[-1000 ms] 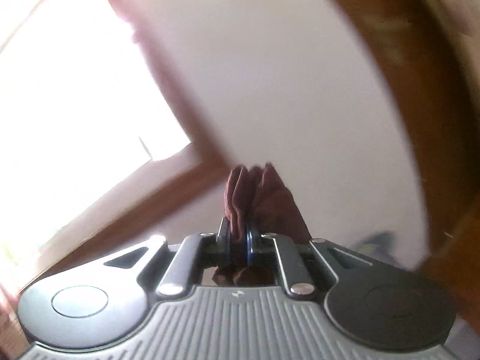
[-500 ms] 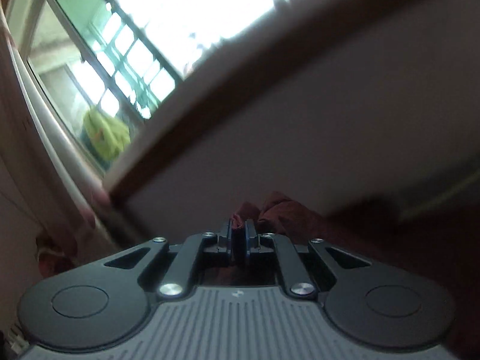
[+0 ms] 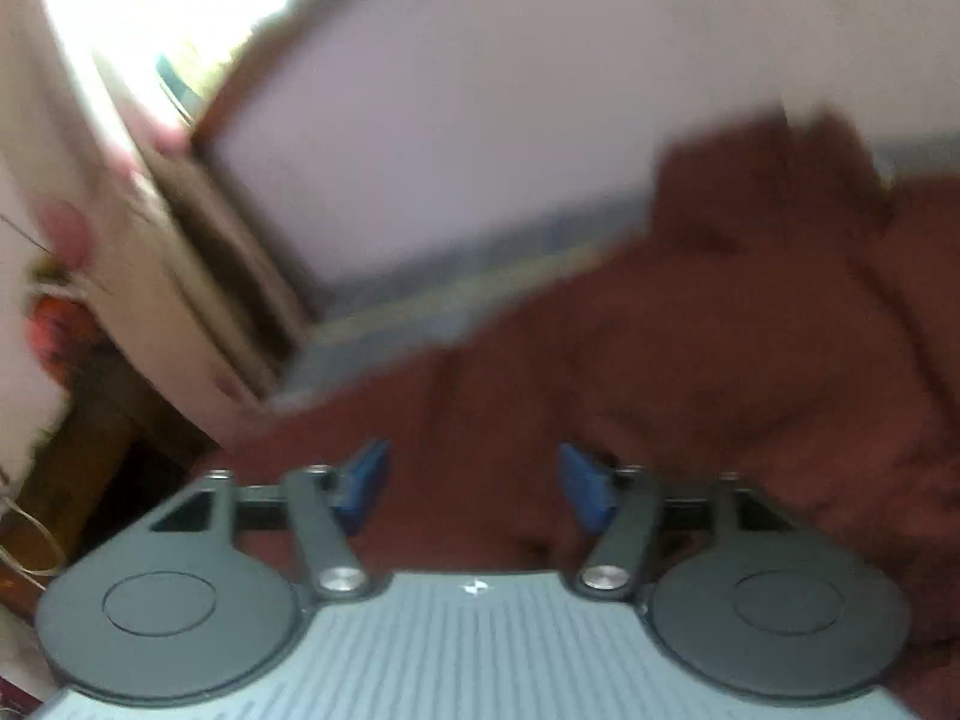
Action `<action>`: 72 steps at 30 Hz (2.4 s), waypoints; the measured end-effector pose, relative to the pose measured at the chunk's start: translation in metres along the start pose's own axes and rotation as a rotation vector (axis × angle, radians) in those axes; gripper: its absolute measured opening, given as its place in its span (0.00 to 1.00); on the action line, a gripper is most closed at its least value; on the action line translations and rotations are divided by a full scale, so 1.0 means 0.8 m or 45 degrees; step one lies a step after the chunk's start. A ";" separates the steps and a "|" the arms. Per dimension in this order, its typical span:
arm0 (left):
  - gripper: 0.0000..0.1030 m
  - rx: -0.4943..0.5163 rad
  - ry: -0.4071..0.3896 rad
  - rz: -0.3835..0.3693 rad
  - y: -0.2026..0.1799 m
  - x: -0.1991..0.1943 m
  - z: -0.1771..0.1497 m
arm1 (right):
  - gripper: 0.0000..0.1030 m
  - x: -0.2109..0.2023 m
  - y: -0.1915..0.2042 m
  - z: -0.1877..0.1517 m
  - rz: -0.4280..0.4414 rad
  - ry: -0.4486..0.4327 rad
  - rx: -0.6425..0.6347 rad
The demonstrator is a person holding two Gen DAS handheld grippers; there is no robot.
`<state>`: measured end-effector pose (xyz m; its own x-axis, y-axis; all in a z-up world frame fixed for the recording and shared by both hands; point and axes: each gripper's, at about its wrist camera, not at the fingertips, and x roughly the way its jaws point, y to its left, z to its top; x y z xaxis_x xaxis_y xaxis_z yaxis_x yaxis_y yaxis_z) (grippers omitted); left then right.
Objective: Fold large clothes
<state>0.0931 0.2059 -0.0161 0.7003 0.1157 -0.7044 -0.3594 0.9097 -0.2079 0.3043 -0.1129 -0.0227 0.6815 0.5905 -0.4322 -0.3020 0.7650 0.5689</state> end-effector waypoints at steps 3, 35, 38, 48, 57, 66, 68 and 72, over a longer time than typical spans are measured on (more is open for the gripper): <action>1.00 -0.209 0.024 0.011 0.066 0.016 0.022 | 0.89 -0.071 0.006 -0.012 0.154 -0.095 -0.013; 0.07 -0.711 -0.030 -0.107 0.301 0.119 0.158 | 0.92 -0.206 -0.029 -0.137 0.157 -0.081 0.150; 0.05 -0.682 -0.124 -0.084 0.283 0.099 0.163 | 0.92 -0.212 -0.029 -0.138 0.158 -0.102 0.153; 0.02 -0.452 -0.342 -0.185 0.159 0.011 0.211 | 0.92 -0.247 -0.050 -0.138 0.131 -0.221 0.197; 0.00 -0.089 -0.377 -0.477 -0.061 -0.042 0.220 | 0.92 -0.289 -0.088 -0.146 0.108 -0.329 0.284; 0.00 0.257 -0.245 -0.847 -0.290 -0.038 0.155 | 0.92 -0.327 -0.130 -0.158 0.075 -0.412 0.371; 0.00 0.281 -0.236 -0.915 -0.310 -0.040 0.140 | 0.92 -0.335 -0.137 -0.161 0.063 -0.429 0.390; 0.07 0.218 -0.237 -0.954 -0.288 -0.037 0.129 | 0.94 -0.337 -0.139 -0.154 0.039 -0.397 0.351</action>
<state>0.2187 0.0342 0.1224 0.8152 -0.5013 -0.2900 0.3384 0.8187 -0.4640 0.0720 -0.3254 -0.0560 0.8568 0.4736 -0.2037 -0.1646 0.6258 0.7624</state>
